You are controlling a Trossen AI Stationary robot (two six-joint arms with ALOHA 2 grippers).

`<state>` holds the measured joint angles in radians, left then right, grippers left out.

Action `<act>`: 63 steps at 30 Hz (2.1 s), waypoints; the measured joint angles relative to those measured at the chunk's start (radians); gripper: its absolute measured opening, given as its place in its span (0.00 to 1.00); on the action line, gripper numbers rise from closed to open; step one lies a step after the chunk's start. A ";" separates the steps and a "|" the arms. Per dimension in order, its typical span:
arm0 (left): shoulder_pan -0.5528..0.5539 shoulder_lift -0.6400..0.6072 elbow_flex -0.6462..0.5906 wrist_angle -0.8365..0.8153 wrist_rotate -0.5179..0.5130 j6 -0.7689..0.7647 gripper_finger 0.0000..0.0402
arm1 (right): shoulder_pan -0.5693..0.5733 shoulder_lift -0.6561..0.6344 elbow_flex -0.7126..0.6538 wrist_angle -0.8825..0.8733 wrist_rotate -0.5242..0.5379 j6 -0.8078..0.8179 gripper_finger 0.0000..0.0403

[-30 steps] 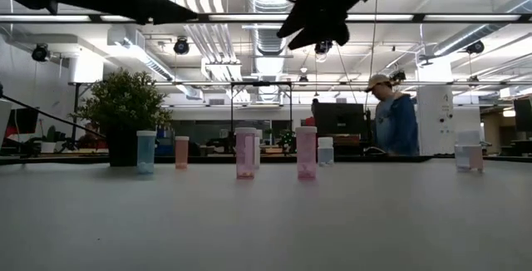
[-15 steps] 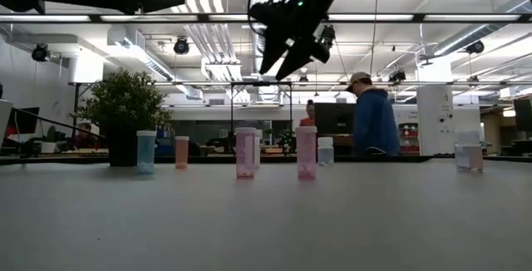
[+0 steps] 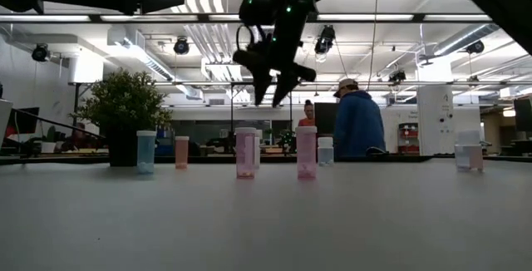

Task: Pick and place medicine bottles into bin by pill shape (circle, oval)
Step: Put the left transparent capsule bottle into the transparent bin

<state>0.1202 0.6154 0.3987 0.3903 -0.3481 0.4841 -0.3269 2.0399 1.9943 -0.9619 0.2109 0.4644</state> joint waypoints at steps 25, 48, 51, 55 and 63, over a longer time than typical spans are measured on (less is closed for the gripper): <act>-0.004 -0.191 -0.001 -0.248 -0.005 -0.006 0.33 | -0.131 0.071 0.134 -0.479 0.043 0.022 0.50; -0.004 -0.378 -0.032 -0.301 -0.004 -0.032 0.33 | -0.153 0.068 0.051 -0.435 0.036 0.041 0.71; -0.004 -0.388 -0.035 -0.302 -0.004 -0.032 0.33 | -0.154 0.069 0.006 -0.398 0.020 0.041 0.74; -0.004 -0.399 -0.039 -0.301 -0.004 -0.032 0.33 | -0.158 0.069 -0.042 -0.364 0.016 0.047 0.74; -0.004 -0.410 -0.041 -0.300 -0.004 -0.032 0.33 | -0.163 0.069 -0.130 -0.275 0.005 0.054 0.69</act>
<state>0.1163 0.2058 0.3573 0.0902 -0.3523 0.4519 -0.4900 2.1094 1.8645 -1.2368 0.2156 0.5180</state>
